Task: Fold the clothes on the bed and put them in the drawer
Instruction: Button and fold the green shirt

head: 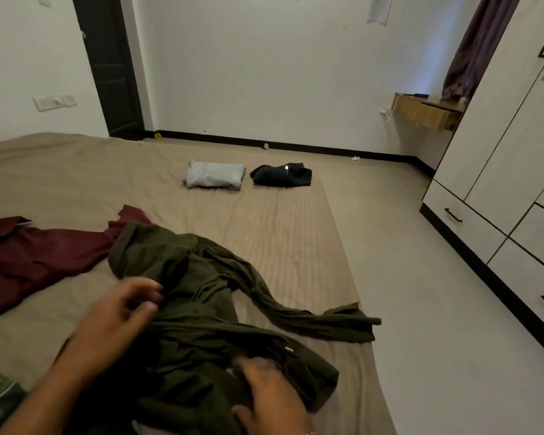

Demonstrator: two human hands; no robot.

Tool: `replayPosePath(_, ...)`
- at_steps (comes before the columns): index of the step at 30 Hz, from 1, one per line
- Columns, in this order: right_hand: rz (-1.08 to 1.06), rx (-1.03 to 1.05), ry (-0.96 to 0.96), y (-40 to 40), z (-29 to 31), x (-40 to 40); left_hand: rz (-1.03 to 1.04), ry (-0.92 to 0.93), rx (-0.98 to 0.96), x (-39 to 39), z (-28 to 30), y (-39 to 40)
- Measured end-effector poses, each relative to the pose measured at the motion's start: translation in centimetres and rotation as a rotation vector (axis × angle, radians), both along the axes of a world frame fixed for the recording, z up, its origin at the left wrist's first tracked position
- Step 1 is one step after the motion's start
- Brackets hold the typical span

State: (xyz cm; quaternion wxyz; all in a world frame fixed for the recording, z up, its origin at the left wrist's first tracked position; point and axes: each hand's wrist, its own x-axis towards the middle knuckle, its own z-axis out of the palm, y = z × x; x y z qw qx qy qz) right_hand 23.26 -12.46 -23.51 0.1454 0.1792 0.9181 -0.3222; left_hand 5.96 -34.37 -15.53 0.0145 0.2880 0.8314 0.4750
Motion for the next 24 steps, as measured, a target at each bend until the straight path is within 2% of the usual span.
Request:
replayPosePath(1, 0.013, 0.046, -0.014, -0.1, -0.5, 0.1, -0.246, -0.064, -0.225, -0.6, -0.2, -0.8)
replayPosePath(2, 0.014, 0.054, 0.042, -0.4, -0.9, 0.4, -0.401, -0.099, -0.504, -0.5, -0.2, -1.4)
replayPosePath(3, -0.02, 0.025, 0.16, -0.5, -1.2, 1.0, -0.5, -0.052, -0.771, -0.9, -0.7, -1.9)
replayPosePath(5, -0.251, -0.208, 0.403, -0.4, -1.1, 2.0, -0.445, 0.073, -1.089, -2.3, -2.4, -2.6)
replayPosePath(7, -0.62, -0.59, 0.533, 0.0, 0.9, 1.7, -0.356, 0.204, -1.184, -2.8, -3.2, -2.9)
replayPosePath(9, -0.819, -0.837, 0.62, 1.6, 3.0, 1.6, -0.259, 0.307, -1.087, -3.9, -3.1, -3.1)
replayPosePath(10, -0.842, -0.835, 0.666, 2.6, 4.0, 1.6, -0.204, 0.312, -0.981, -4.5, -2.9, -3.2)
replayPosePath(12, -0.827, -0.72, 0.747, 4.6, 5.4, 2.2, -0.07, 0.32, -0.736, -4.9, -2.4, -3.8)
replayPosePath(14, -0.757, -0.487, 0.817, 7.5, 6.3, 3.3, 0.039, 0.336, -0.528, -5.3, -1.3, -4.1)
replayPosePath(16, -0.649, -0.248, 0.819, 9.6, 7.5, 4.6, 0.09, 0.346, -0.419, -5.8, -0.3, -4.8)
replayPosePath(18, -0.554, -0.106, 0.764, 11.2, 8.3, 6.0, 0.093, 0.324, -0.396, -6.4, 0.2, -5.7)
replayPosePath(20, -0.568, 0.041, 0.706, 12.3, 7.9, 6.9, 0.104, 0.292, -0.457, -7.0, -0.2, -6.4)
replayPosePath(22, -0.685, 0.102, 0.681, 13.7, 6.3, 7.2, 0.16, 0.248, -0.467, -7.4, -0.8, -6.8)
replayPosePath(24, -0.882, 0.047, 0.666, 15.5, 4.1, 7.4, 0.297, 0.207, -0.398, -8.0, -1.1, -7.1)
